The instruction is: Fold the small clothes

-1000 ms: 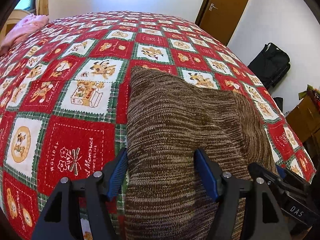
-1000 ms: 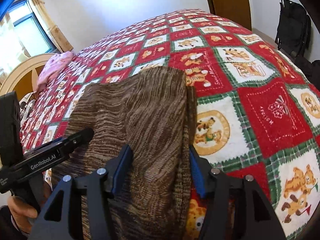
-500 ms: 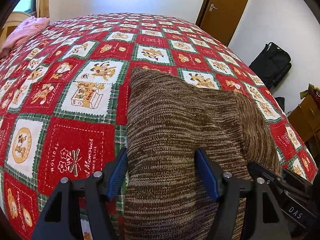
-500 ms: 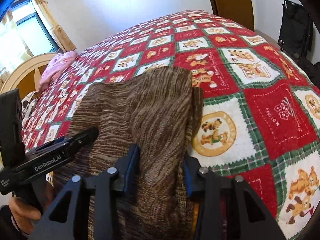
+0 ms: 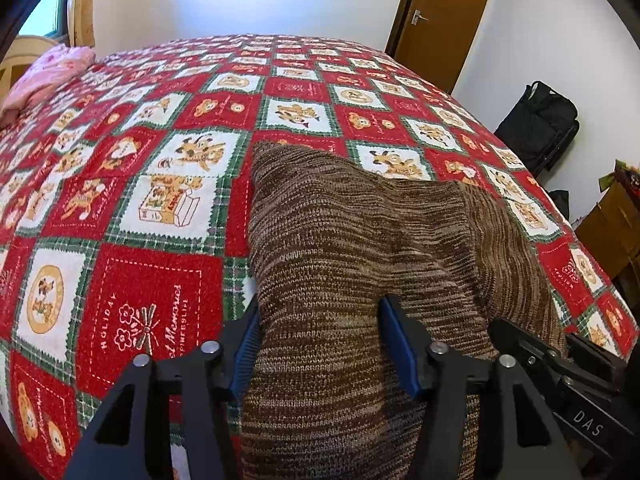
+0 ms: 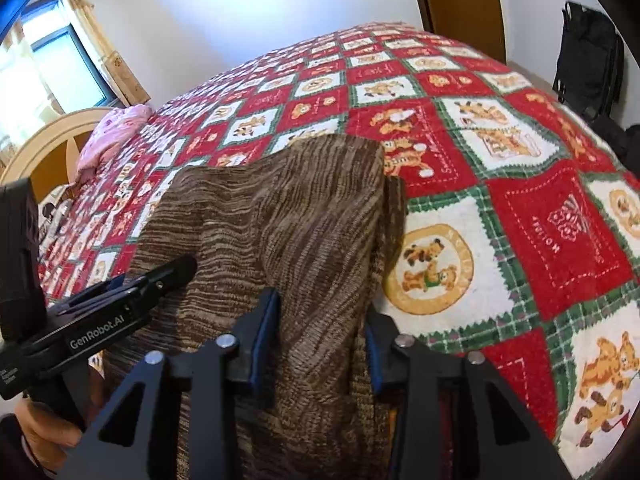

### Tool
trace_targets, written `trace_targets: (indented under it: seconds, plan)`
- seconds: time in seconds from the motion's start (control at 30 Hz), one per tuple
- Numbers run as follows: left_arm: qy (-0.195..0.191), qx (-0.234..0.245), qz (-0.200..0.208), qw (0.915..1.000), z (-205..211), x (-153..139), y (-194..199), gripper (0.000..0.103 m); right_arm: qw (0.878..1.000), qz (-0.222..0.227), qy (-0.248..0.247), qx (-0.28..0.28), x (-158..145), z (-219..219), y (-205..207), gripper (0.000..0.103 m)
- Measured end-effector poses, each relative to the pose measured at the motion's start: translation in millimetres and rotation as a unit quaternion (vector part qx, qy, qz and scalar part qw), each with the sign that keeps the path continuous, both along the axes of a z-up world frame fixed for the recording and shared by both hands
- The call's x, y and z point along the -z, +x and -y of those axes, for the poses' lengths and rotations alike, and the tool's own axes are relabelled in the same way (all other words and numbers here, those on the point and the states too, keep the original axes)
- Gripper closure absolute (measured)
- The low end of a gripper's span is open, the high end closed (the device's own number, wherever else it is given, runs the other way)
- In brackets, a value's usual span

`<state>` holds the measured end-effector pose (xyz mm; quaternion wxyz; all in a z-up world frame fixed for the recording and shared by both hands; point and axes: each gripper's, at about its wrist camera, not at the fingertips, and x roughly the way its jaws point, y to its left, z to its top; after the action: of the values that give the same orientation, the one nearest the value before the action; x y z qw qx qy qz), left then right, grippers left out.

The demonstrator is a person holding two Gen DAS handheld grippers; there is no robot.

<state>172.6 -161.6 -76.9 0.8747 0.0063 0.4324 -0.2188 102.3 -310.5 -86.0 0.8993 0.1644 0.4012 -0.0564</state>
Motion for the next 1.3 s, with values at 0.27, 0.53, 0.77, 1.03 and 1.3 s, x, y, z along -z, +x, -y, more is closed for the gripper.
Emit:
trace_targets:
  seconds: [0.27, 0.53, 0.77, 1.03, 1.3]
  plan:
    - [0.025, 0.003, 0.031, 0.9992, 4.0, -10.3, -10.9, 0.07, 0.997, 0.005, -0.08, 0.003, -12.2, -23.7, -1.6, 0.076]
    - [0.027, 0.008, 0.044, 0.9987, -7.3, -30.9, -24.2, 0.077, 0.995, 0.032, -0.091, 0.018, -46.3, -54.0, -15.3, 0.077]
    - [0.024, 0.011, 0.066, 0.9975, -21.9, -54.7, -43.4, 0.078, 0.995, 0.062, -0.077, 0.016, -71.9, -83.2, -35.6, 0.078]
    - [0.014, 0.021, 0.079, 0.9965, -36.4, -75.1, -66.9, 0.078, 0.996, 0.081, -0.03, 0.026, -88.3, -97.0, -62.0, 0.079]
    - [0.006, 0.022, 0.11, 0.9937, -55.3, -92.4, -93.3, 0.078, 0.994, 0.107, -0.014, 0.032, -98.5, -117.0, -84.5, 0.08]
